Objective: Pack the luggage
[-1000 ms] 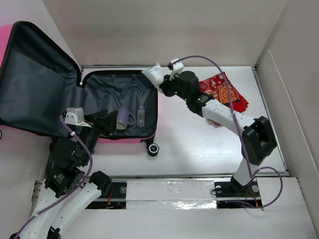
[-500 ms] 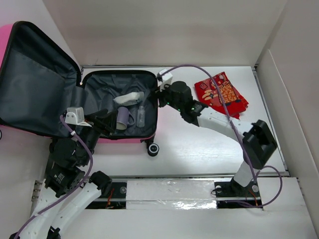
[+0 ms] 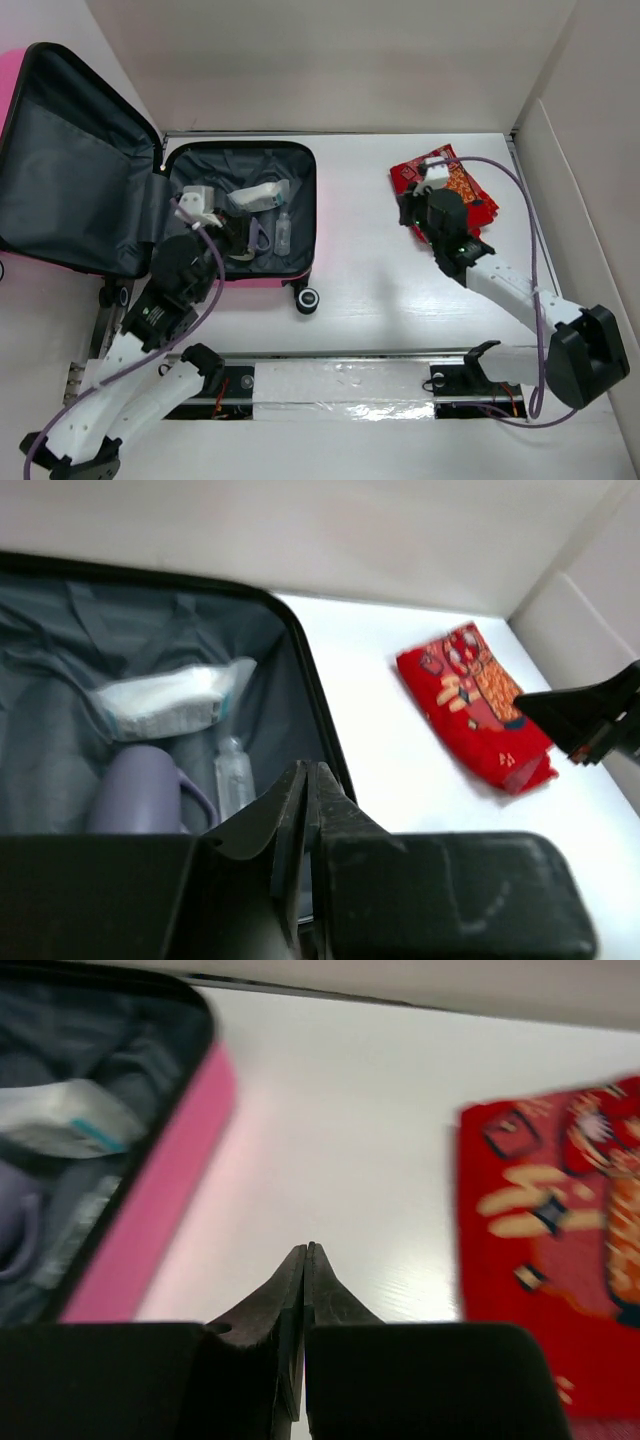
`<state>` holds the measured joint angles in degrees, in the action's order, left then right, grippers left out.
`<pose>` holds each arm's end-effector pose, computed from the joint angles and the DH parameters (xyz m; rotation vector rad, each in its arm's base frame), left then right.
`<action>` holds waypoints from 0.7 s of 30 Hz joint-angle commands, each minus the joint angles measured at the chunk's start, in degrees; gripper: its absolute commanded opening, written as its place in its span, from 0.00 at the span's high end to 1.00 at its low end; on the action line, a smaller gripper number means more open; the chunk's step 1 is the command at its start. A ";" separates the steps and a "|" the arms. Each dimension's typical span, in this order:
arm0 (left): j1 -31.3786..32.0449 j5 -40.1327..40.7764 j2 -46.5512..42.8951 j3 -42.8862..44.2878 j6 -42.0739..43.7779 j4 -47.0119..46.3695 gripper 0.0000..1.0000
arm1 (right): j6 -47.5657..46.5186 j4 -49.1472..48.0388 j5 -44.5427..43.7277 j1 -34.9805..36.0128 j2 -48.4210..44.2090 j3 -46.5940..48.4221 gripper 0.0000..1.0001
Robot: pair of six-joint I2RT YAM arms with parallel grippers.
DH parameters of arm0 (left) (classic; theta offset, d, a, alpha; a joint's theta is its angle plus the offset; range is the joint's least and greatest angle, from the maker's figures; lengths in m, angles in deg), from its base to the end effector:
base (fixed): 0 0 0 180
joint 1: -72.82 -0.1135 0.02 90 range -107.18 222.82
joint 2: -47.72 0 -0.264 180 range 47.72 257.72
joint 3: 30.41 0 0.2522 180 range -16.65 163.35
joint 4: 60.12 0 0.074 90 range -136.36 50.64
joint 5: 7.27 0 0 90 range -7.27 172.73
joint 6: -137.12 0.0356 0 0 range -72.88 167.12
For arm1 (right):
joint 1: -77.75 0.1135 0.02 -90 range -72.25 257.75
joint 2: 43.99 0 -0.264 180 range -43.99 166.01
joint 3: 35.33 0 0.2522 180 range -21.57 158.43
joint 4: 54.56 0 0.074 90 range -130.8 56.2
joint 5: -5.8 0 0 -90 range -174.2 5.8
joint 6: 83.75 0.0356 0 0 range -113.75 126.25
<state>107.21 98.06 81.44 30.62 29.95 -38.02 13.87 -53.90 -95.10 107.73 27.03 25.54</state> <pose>0.1146 -0.0670 0.3856 0.0059 1.5056 -0.5291 0.2541 0.1388 0.2983 -0.2051 1.7543 0.3103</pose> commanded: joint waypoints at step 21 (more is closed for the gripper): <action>21.94 -0.57 45.64 28.15 -5.50 -9.81 0.90 | 3.46 10.36 14.40 -37.97 34.68 29.14 0.01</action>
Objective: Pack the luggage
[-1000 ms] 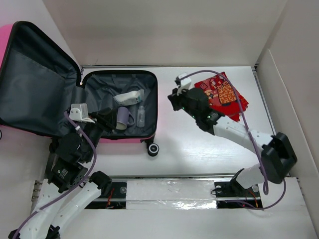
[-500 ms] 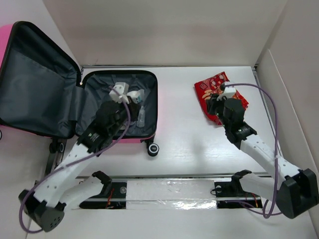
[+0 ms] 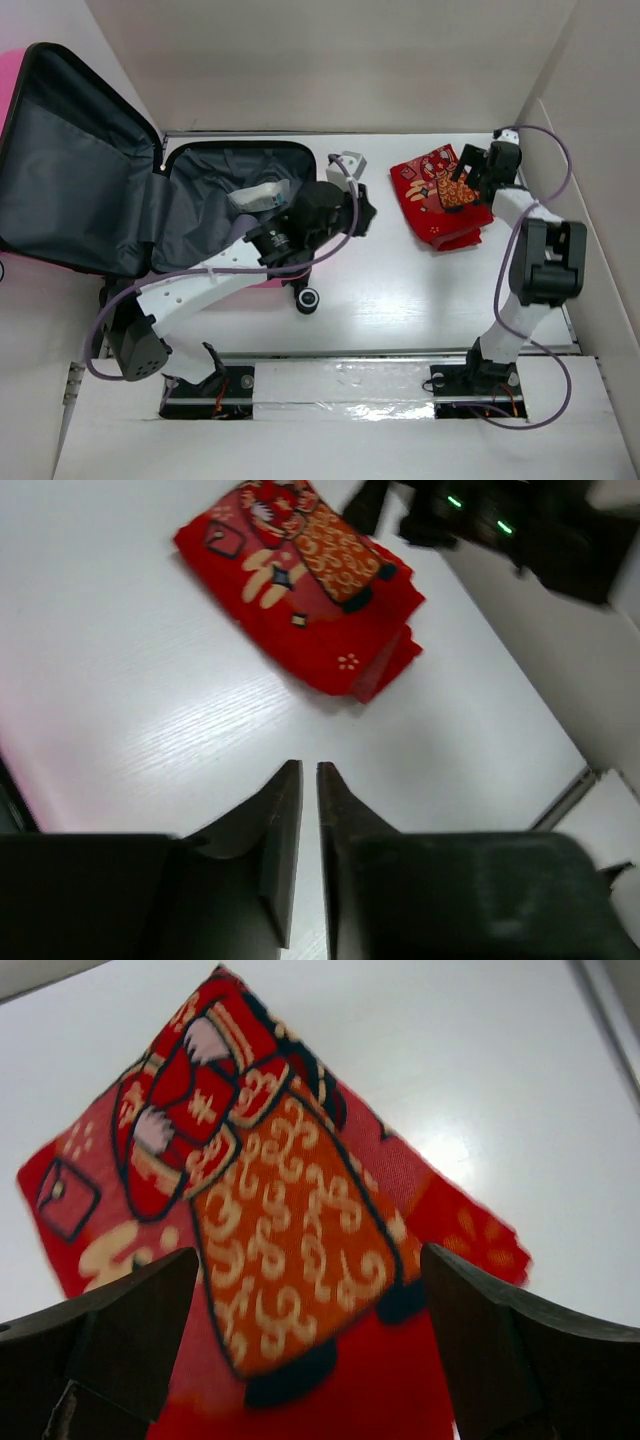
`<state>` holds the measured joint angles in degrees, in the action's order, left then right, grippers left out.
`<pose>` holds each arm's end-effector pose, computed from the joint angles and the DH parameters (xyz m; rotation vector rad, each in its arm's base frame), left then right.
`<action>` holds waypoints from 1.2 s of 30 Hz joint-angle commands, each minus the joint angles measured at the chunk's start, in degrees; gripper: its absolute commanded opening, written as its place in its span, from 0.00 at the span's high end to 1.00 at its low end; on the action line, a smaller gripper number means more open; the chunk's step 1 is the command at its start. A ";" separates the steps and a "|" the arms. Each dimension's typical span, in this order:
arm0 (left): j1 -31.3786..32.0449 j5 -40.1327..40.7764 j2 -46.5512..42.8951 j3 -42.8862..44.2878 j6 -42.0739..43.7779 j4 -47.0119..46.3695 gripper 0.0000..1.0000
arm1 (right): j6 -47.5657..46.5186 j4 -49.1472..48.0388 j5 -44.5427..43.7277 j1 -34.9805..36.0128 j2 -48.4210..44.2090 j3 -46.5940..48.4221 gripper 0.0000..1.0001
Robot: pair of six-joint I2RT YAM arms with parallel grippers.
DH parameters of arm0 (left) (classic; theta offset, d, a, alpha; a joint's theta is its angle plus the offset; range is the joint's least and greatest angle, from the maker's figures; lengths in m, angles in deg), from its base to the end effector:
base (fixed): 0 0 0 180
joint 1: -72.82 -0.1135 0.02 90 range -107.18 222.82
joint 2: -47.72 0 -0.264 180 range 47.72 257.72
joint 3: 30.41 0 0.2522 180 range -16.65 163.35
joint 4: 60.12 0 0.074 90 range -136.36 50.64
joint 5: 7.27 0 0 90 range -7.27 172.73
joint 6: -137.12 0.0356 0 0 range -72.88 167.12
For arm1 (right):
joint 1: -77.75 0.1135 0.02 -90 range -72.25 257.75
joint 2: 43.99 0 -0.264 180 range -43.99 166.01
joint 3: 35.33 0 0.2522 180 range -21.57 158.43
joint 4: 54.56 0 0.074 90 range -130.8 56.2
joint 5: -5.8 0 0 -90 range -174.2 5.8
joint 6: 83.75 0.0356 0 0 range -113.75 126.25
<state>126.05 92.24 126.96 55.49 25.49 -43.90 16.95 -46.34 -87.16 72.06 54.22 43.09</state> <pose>0.2015 -0.2599 0.3840 0.3686 1.7680 -0.8070 0.3896 -0.0407 0.2380 0.3251 2.0331 0.0009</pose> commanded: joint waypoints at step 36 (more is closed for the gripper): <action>-9.63 -5.55 51.69 33.75 -10.46 0.18 0.18 | 7.23 -15.82 27.58 -3.98 -17.51 -21.51 0.00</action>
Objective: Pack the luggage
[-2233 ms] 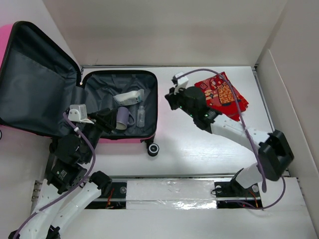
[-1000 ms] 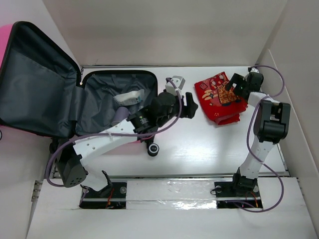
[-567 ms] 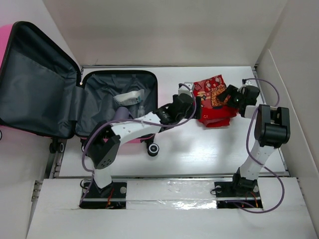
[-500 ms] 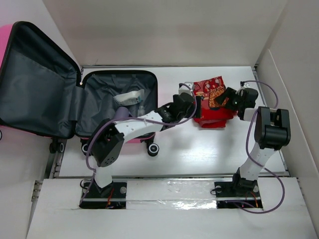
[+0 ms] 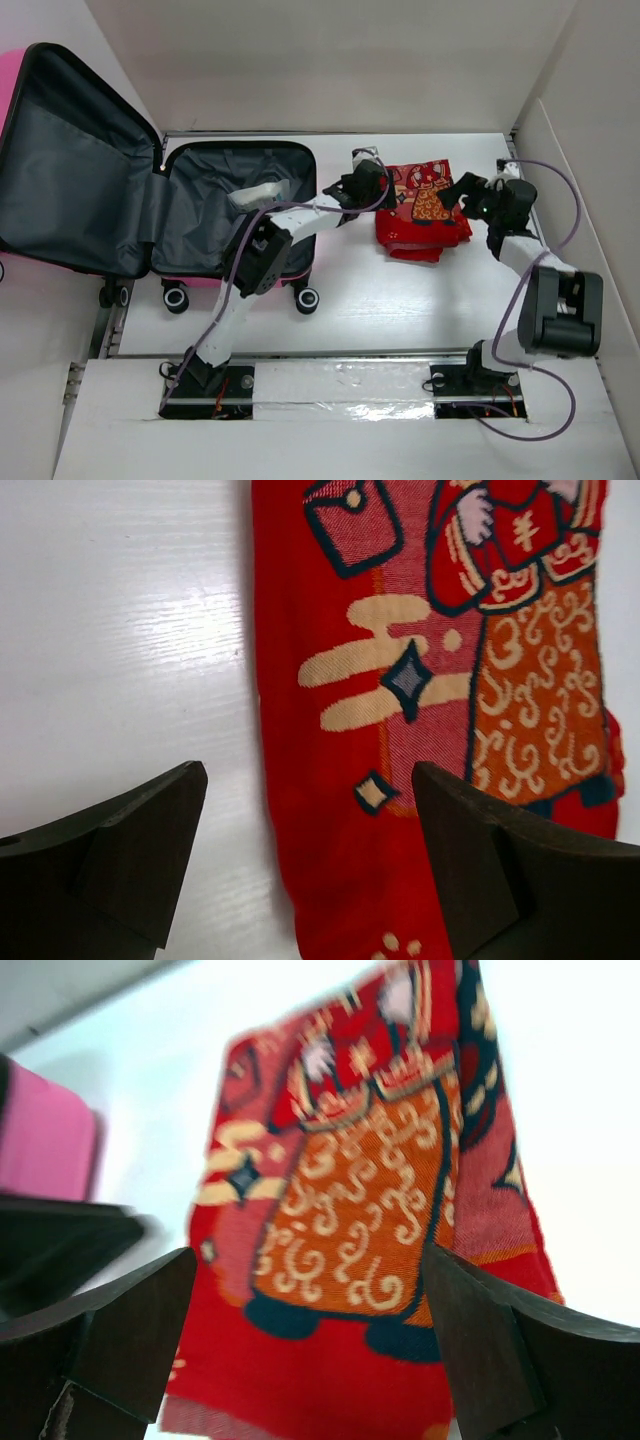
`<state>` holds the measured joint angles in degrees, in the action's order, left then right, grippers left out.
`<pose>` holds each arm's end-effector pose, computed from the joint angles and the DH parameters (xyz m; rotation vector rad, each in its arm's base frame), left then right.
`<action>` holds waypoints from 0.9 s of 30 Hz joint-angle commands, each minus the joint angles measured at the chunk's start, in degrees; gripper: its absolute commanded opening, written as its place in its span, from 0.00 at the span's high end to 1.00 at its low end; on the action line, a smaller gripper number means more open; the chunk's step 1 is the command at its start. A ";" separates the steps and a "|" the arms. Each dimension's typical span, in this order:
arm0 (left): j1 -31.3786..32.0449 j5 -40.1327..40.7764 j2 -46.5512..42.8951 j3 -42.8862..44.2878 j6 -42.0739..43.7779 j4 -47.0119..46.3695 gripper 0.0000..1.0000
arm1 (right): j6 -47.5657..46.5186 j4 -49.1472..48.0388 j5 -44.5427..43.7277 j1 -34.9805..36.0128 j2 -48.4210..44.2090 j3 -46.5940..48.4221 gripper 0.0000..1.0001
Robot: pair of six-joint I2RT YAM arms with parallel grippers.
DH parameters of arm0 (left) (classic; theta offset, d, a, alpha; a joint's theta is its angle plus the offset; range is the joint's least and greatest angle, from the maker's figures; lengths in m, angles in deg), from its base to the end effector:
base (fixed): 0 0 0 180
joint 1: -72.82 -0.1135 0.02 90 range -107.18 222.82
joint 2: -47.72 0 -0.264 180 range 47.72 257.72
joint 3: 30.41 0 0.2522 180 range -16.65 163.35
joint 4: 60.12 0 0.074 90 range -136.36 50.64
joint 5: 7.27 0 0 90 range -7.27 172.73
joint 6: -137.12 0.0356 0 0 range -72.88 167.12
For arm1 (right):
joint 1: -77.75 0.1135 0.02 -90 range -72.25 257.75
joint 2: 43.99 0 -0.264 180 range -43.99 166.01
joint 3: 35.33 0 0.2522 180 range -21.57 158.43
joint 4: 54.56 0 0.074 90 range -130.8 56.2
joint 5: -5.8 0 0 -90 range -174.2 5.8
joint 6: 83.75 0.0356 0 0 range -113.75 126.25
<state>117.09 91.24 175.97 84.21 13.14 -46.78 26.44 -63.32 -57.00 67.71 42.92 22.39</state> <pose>0.3802 -0.3633 0.2119 0.0932 2.1076 -0.6938 0.3228 -0.0406 0.2172 0.1873 1.9190 0.5750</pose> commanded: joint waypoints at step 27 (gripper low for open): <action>0.99 -11.23 22.58 28.34 2.25 5.62 0.82 | -5.33 10.56 -3.47 12.24 -41.63 -0.11 0.00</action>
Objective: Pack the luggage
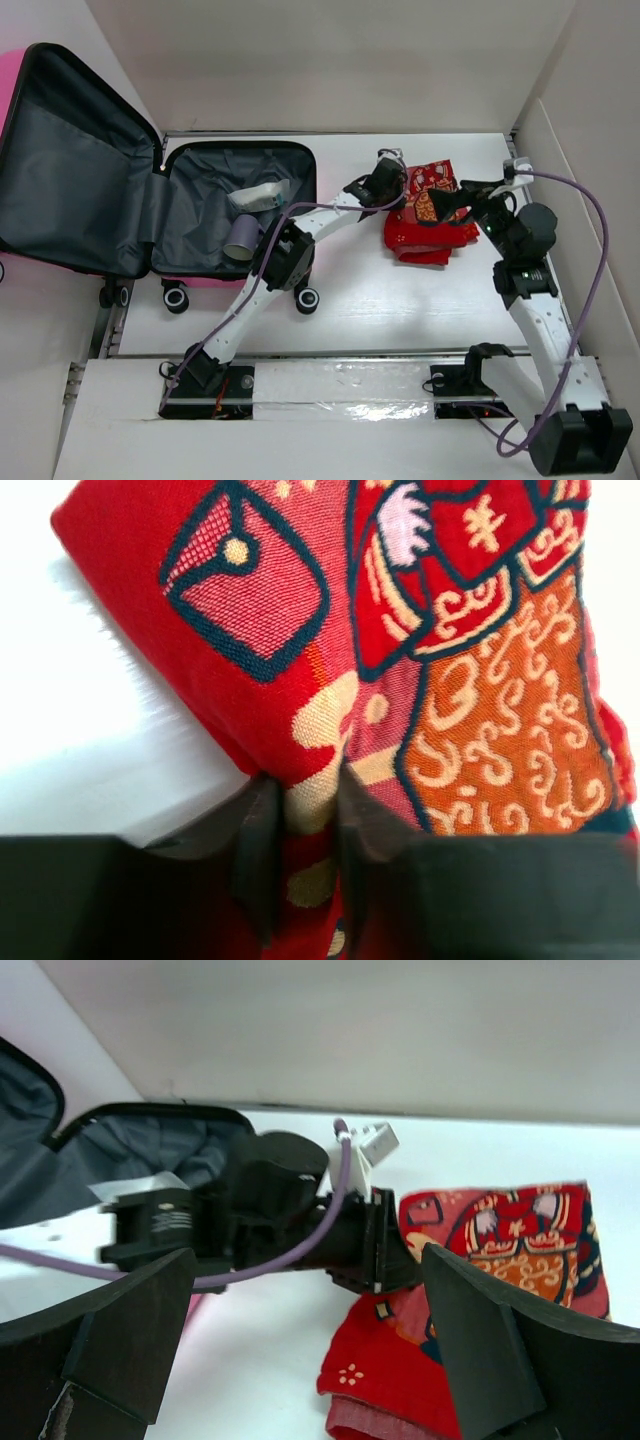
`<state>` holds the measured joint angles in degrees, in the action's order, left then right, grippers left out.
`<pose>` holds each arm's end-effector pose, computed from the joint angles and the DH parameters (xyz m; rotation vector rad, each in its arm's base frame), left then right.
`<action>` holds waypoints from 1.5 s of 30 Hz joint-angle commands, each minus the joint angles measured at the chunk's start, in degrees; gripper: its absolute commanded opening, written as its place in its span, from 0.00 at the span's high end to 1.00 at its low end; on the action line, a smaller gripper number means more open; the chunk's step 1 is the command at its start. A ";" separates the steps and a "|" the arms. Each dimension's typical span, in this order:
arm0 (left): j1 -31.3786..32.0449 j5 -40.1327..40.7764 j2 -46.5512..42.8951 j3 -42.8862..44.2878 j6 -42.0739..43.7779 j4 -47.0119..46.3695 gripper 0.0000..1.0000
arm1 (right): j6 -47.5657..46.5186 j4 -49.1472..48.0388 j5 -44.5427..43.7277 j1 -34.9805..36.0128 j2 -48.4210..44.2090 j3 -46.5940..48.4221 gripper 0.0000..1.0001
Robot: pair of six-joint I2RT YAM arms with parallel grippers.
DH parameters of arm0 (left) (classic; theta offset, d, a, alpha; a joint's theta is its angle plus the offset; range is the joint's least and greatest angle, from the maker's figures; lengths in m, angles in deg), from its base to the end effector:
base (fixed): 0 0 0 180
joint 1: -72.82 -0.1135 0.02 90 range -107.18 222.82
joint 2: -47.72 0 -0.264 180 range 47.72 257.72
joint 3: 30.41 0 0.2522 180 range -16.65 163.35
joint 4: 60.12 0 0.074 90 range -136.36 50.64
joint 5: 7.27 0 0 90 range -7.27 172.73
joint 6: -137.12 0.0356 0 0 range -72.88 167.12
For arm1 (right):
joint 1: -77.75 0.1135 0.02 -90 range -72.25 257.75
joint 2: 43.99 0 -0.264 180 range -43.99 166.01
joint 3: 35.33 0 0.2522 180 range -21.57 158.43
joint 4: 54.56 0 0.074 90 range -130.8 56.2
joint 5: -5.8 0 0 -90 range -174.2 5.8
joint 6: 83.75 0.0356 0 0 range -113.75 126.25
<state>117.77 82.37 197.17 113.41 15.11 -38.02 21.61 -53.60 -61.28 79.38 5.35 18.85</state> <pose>0.4212 -0.4208 0.1719 0.2477 2.1480 -0.8181 0.2054 0.0197 0.3423 -0.1435 1.5255 0.5370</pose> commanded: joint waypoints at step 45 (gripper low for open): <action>-53.30 -1.66 -72.89 -72.32 5.46 -3.60 0.44 | -6.65 3.39 -2.53 3.56 -6.45 -3.34 0.00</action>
<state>64.33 79.39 127.34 38.29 21.01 -40.79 16.30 -47.67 -65.28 83.34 -0.48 15.29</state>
